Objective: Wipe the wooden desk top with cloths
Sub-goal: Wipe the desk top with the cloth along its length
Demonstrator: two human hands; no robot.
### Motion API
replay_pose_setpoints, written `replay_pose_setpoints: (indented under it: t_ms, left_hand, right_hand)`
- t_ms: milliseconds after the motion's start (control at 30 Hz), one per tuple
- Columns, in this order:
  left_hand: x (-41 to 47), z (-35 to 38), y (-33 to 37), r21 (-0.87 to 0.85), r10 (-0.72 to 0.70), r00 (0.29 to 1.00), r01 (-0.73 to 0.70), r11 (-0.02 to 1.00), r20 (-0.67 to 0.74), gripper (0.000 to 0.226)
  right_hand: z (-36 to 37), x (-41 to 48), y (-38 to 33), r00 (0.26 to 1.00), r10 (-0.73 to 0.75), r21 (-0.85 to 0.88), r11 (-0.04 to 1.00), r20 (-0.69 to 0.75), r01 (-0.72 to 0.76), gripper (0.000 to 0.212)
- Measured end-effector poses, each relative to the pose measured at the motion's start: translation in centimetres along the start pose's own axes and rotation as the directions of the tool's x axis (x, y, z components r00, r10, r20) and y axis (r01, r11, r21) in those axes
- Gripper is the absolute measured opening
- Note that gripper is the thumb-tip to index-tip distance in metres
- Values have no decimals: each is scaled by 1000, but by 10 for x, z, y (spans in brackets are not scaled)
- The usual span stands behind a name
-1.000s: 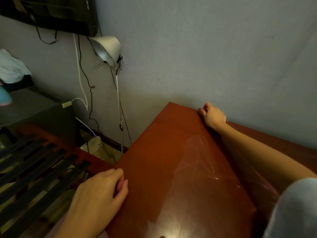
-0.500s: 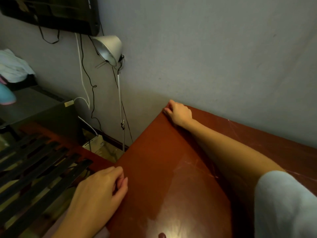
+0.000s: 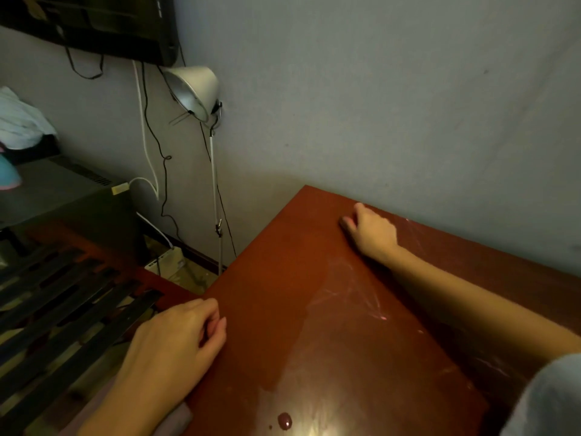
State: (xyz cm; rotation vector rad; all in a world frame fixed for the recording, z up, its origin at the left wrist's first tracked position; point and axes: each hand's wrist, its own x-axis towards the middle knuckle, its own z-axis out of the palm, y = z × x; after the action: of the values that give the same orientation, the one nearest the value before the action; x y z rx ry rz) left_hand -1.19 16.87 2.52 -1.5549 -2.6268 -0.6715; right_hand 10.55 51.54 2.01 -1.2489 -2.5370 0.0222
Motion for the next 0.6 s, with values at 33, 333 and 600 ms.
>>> replay_pose_setpoints:
  t_ms: [33,333,600]
  left_hand:
    - [0,0,0,-1,1,1000,-1,1000,-3,29]
    - [-3,-1,-1,-45,-18,1000,18,999,-7,25]
    - [-3,2,-2,-46,3,1000,-4,999,-29,27]
  right_hand:
    - [0,-10,-16,997,-76,1,997,14,76,32]
    - [20,27,-98,968,-250,91,965,33,246,32]
    - [3,19,-9,1000,1,11,1000,-20,-1,35]
